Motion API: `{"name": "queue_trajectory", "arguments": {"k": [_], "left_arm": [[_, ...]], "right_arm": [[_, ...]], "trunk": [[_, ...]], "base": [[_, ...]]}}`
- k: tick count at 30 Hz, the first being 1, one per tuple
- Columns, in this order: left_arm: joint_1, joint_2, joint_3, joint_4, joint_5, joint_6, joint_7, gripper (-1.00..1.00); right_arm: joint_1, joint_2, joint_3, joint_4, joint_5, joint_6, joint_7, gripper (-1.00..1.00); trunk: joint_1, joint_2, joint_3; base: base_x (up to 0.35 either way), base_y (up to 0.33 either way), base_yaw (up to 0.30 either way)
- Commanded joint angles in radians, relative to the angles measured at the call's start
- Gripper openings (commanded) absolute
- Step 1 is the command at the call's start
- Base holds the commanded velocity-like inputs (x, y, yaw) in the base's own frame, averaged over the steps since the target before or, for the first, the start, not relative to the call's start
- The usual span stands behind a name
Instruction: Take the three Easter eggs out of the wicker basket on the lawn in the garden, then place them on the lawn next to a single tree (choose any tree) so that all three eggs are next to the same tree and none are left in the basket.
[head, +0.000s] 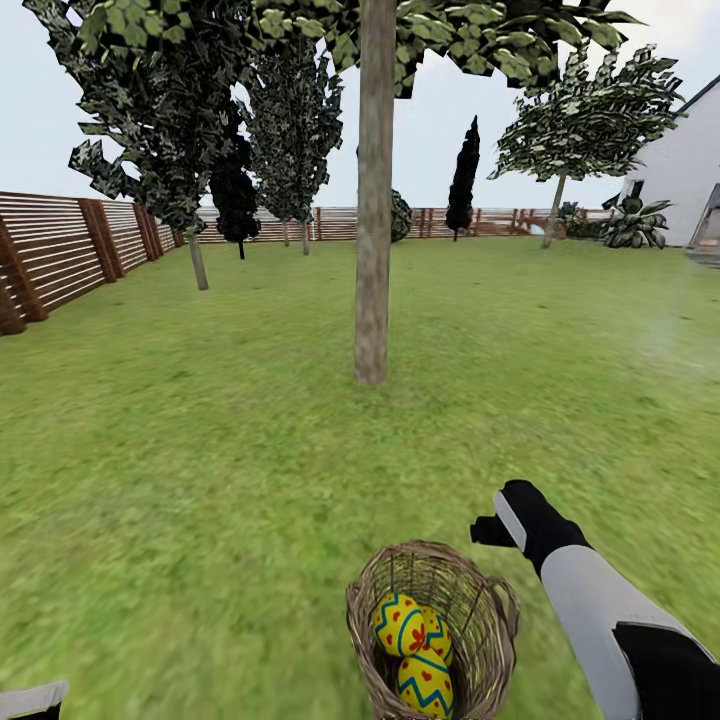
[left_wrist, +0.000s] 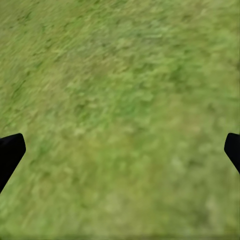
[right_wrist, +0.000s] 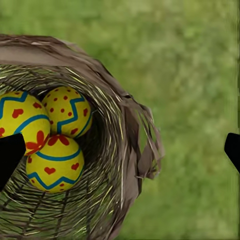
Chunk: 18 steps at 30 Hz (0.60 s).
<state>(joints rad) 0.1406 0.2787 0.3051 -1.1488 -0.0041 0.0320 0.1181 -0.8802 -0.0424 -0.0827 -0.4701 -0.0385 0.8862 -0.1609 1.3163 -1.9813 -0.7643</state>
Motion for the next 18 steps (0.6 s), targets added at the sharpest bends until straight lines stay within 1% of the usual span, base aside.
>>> {"name": "queue_trajectory", "arguments": {"k": [1, 3, 8, 16, 18], "left_arm": [[0.0, 0.0, -0.001, -0.002, -0.001, 0.004, 0.004, 1.0], [0.0, 0.0, -0.001, -0.002, -0.001, 0.004, 0.004, 1.0], [0.0, 0.0, -0.001, -0.002, -0.001, 0.005, 0.004, 1.0], [0.0, 0.0, -0.001, -0.002, -0.001, 0.007, 0.005, 1.0], [0.0, 0.0, -0.001, -0.002, -0.001, 0.007, 0.005, 1.0]], "right_arm": [[-0.002, 0.001, -0.003, 0.001, -0.005, 0.003, -0.013, 1.0], [-0.005, 0.001, -0.003, 0.004, -0.007, 0.003, -0.043, 1.0], [-0.007, 0.001, -0.003, 0.008, -0.01, 0.002, -0.074, 1.0], [-0.008, 0.0, -0.003, 0.011, -0.011, 0.004, -0.081, 1.0], [-0.008, -0.005, -0.003, 0.013, -0.011, 0.006, -0.082, 1.0]], "trunk": [[0.004, -0.008, -0.004], [0.012, -0.022, -0.01], [0.031, -0.057, -0.026], [0.031, -0.057, -0.026], [0.038, -0.071, -0.032]], "base": [[0.0, 0.0, 0.0], [0.0, 0.0, 0.0], [0.0, 0.0, 0.0], [0.0, 0.0, 0.0], [0.0, 0.0, 0.0]]}}
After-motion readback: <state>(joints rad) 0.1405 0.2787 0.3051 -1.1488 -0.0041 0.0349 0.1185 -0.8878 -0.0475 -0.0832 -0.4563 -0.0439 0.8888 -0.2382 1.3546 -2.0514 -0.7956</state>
